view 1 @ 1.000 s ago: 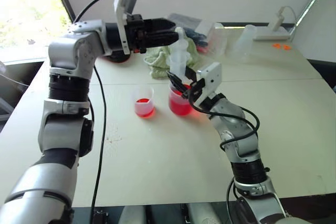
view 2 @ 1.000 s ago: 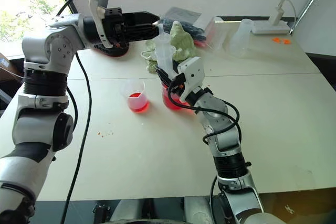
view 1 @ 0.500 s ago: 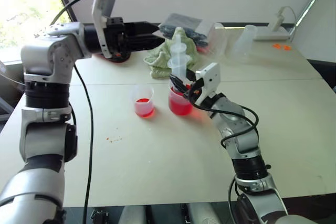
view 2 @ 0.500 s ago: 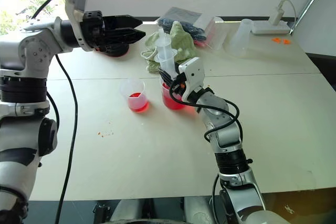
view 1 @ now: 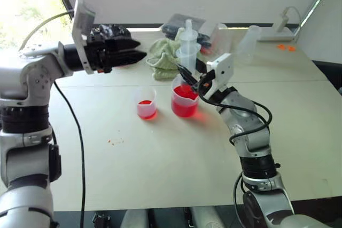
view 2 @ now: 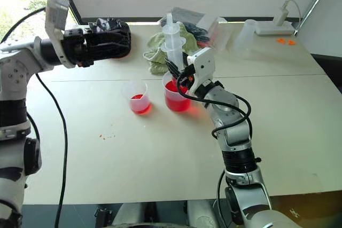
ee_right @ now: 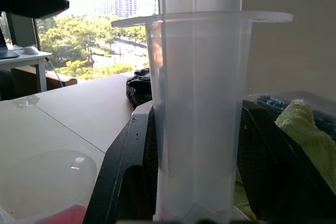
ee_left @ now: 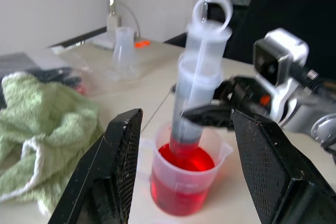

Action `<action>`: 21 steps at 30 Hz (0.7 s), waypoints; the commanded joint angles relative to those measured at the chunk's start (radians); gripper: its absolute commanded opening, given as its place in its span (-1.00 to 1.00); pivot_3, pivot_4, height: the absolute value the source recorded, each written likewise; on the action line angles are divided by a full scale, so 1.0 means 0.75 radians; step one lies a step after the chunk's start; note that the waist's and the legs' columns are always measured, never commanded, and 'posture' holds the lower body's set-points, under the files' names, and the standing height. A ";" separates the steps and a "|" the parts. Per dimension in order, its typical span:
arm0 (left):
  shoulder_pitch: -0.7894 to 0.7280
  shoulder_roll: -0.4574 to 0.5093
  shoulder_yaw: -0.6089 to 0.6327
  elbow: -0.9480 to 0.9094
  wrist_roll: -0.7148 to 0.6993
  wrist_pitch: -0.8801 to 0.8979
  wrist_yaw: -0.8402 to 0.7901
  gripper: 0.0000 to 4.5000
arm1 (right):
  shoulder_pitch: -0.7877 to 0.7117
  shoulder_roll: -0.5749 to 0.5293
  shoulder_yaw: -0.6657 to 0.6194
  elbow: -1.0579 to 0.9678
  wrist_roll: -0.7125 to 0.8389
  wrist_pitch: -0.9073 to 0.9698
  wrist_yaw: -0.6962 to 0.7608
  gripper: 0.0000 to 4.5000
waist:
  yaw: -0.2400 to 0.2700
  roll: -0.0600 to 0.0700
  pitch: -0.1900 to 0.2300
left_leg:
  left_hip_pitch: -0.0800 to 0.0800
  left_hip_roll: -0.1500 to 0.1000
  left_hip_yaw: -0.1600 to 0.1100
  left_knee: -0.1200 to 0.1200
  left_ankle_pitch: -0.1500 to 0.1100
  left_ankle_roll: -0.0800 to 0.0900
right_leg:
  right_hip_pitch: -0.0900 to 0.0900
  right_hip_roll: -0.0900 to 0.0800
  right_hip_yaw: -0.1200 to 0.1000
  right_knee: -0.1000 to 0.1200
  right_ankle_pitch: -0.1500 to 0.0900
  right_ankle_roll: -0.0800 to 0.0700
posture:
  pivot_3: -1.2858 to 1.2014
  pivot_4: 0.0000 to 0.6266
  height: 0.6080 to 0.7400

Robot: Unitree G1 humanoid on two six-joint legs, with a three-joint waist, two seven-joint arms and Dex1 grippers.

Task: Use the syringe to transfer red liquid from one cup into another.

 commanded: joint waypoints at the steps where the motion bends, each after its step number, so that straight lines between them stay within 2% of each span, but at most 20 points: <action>1: 0.016 0.021 0.040 -0.076 -0.027 -0.003 0.025 0.24 | -0.023 -0.007 -0.020 -0.112 0.023 0.014 -0.019 -0.35 | 0.003 0.000 0.000 | 0.000 0.000 0.000 0.000 0.000 0.000 | 0.000 0.000 0.000 0.000 0.000 0.000 | 0.03 -0.52 1.00; 11: 0.020 -0.004 0.043 -0.131 -0.089 0.019 0.088 0.24 | -0.116 -0.008 -0.051 -0.153 0.066 0.094 -0.045 -0.35 | 0.002 0.000 0.000 | -0.001 -0.001 -0.002 0.002 0.000 0.000 | 0.001 0.000 0.000 0.000 0.000 0.000 | 0.03 -0.52 1.00; 15: 0.007 -0.022 0.032 -0.135 -0.105 0.018 0.100 0.24 | -0.090 -0.013 -0.013 -0.183 0.072 0.121 -0.030 -0.35 | 0.002 0.000 0.000 | -0.001 -0.001 -0.002 0.001 0.000 0.000 | 0.001 0.000 0.000 0.000 0.000 0.000 | 0.03 -0.52 1.00; 21: -0.074 -0.119 0.008 -0.125 -0.147 0.040 0.141 0.24 | -0.078 -0.029 0.003 -0.186 0.072 0.128 -0.014 -0.35 | 0.006 0.000 0.000 | -0.001 -0.001 -0.003 0.002 0.000 0.000 | 0.001 0.000 0.000 0.000 0.000 0.000 | 0.03 -0.52 1.00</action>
